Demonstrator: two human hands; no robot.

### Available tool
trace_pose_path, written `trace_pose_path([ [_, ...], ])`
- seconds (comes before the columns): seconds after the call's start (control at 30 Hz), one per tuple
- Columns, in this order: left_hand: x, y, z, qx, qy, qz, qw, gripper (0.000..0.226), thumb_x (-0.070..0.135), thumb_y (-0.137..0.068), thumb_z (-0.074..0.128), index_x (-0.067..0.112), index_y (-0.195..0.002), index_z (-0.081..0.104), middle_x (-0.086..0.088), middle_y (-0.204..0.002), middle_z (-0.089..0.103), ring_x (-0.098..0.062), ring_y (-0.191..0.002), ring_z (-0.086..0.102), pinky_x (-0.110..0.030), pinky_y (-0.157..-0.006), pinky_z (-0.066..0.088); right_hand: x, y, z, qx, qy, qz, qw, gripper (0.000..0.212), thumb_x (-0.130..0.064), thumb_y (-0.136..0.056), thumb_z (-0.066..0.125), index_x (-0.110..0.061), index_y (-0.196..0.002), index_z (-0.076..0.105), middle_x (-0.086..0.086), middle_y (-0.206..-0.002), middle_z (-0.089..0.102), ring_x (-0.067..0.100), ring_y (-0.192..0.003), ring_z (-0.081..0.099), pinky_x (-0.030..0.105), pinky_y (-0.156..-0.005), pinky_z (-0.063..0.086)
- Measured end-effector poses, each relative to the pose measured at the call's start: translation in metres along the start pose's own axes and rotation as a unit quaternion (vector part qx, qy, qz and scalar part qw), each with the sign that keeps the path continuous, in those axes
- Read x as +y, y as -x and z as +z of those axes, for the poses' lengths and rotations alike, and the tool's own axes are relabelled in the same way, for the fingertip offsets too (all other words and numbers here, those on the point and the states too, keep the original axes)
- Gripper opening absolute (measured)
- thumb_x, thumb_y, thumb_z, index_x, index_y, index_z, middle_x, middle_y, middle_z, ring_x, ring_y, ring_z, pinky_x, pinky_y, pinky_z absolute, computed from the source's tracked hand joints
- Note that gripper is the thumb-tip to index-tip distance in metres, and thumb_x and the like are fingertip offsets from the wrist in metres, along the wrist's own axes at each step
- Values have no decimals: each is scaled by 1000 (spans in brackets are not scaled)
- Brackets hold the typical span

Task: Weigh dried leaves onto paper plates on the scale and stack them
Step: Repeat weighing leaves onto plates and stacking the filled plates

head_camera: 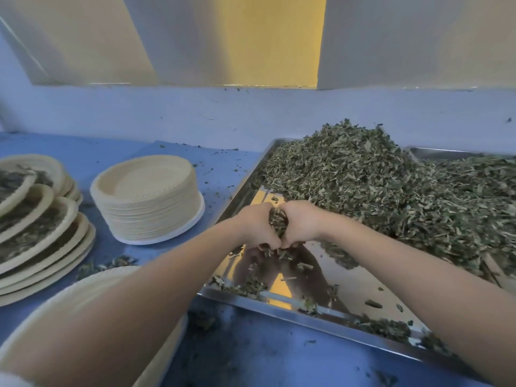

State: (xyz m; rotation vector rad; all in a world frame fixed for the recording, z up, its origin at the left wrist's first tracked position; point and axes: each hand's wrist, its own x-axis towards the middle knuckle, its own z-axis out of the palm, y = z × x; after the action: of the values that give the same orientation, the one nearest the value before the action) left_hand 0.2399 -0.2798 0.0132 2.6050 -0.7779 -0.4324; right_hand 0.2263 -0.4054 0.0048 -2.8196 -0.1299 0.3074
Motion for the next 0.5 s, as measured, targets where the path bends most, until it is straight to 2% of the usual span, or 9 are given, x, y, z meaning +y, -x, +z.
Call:
trace_pose_path([
  [0.03, 0, 5, -3, 5, 15, 4, 1000, 30, 11, -74, 69, 14, -85, 42, 2, -73, 48, -15, -69, 47, -18, -49, 33, -3, 5, -2, 14, -13, -4, 1000, 35, -15, -68, 77, -4, -99, 65, 11, -92, 70, 23, -84, 66, 30, -66, 49],
  [0.1, 2, 19, -14, 13, 38, 16, 999, 26, 8, -74, 69, 13, -81, 45, -2, -75, 53, -15, -66, 49, -18, -51, 37, -12, 18, -10, 31, -53, -16, 998, 24, -11, -67, 76, -10, -87, 63, 6, -78, 68, 18, -70, 64, 28, -60, 49],
  [0.2, 7, 51, -37, 30, 70, 32, 997, 27, 3, -73, 69, 6, -95, 53, -6, -79, 57, -17, -65, 53, -22, -55, 45, -38, 41, -30, 52, -58, -37, 996, 18, -7, -66, 75, -15, -75, 61, 0, -64, 62, 9, -53, 57, 18, -47, 45],
  [0.3, 5, 90, -65, 36, 58, 31, 997, 18, 3, -73, 69, 11, -83, 56, -3, -71, 57, -8, -54, 52, -13, -42, 42, -76, 61, -44, 44, -90, -62, 993, 14, -5, -68, 73, -10, -77, 64, 5, -67, 66, 10, -57, 62, 20, -52, 51],
  [0.37, -3, 122, -82, 46, 46, 18, 998, 19, 5, -71, 70, 16, -75, 55, -2, -68, 58, -6, -48, 51, -14, -41, 40, -106, 70, -47, 35, -96, -83, 991, 12, -6, -69, 73, -7, -79, 66, 10, -71, 68, 16, -62, 63, 25, -58, 52],
  [0.43, -19, 154, -91, 83, 31, 2, 996, 21, 12, -66, 75, 19, -74, 56, -1, -68, 61, -7, -54, 57, -17, -49, 46, -138, 78, -44, 22, -120, -108, 987, 18, -5, -70, 72, 1, -86, 66, 20, -77, 67, 22, -66, 62, 36, -65, 54],
  [0.5, -37, 184, -95, 120, 26, -25, 992, 32, 17, -60, 78, 16, -86, 60, -7, -84, 67, -19, -75, 64, -30, -70, 53, -170, 84, -34, 17, -129, -124, 984, 23, -5, -71, 72, 2, -91, 66, 19, -76, 65, 22, -66, 60, 42, -70, 55],
])
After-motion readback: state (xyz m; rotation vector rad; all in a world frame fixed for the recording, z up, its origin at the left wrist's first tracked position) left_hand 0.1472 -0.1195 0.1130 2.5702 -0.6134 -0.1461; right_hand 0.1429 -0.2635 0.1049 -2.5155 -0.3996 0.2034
